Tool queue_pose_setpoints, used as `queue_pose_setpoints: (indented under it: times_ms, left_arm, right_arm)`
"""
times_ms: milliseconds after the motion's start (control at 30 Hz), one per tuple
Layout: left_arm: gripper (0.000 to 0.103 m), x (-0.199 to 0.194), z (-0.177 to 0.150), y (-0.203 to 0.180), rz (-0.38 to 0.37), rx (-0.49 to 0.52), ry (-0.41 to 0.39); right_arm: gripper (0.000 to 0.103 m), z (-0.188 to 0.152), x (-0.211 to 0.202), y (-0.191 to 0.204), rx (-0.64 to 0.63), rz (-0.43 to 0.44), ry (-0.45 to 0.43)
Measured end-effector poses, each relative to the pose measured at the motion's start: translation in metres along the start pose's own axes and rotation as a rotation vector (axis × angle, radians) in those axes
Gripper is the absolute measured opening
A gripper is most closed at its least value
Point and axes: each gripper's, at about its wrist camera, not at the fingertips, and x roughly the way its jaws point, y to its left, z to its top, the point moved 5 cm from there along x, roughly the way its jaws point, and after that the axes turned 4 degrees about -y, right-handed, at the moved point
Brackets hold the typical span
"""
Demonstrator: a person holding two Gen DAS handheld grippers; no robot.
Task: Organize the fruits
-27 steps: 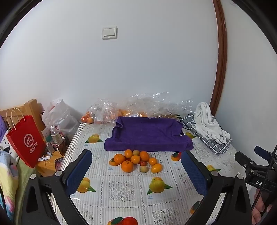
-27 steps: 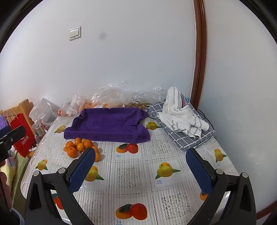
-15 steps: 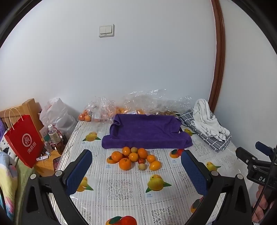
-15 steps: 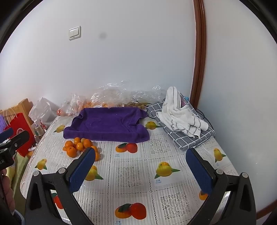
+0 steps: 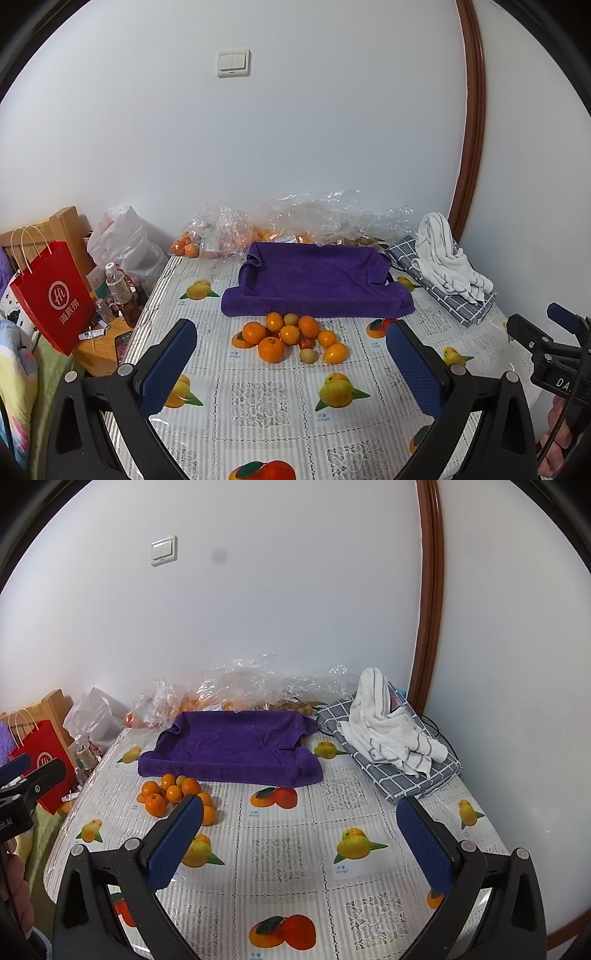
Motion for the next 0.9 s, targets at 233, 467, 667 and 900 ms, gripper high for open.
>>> queue_pose_setpoints:
  times_ms: [233,467,667,900]
  left_arm:
    - [0.103,0.0003,0.0023,0.0002,0.002,-0.003,0.002]
    - [0.103,0.0001,0.0037,0.0012,0.003,-0.004,0.000]
    - [0.103,-0.0002,0.0065,0.0036,0.004,-0.011,-0.001]
    - [0.103,-0.0015,0.0066,0.0062,0.007,-0.018,-0.002]
  right_arm:
    - [0.102,-0.0004,0.0000,0.0004,0.001,0.004,-0.002]
    - [0.102,0.0008,-0.0026,0.0023,0.004,0.005,-0.007]
    - [0.102,0.0018,-0.0030,0.0027,0.005,0.009,-0.010]
    - [0.102,0.0025,-0.0048,0.0044,0.002,0.008,-0.014]
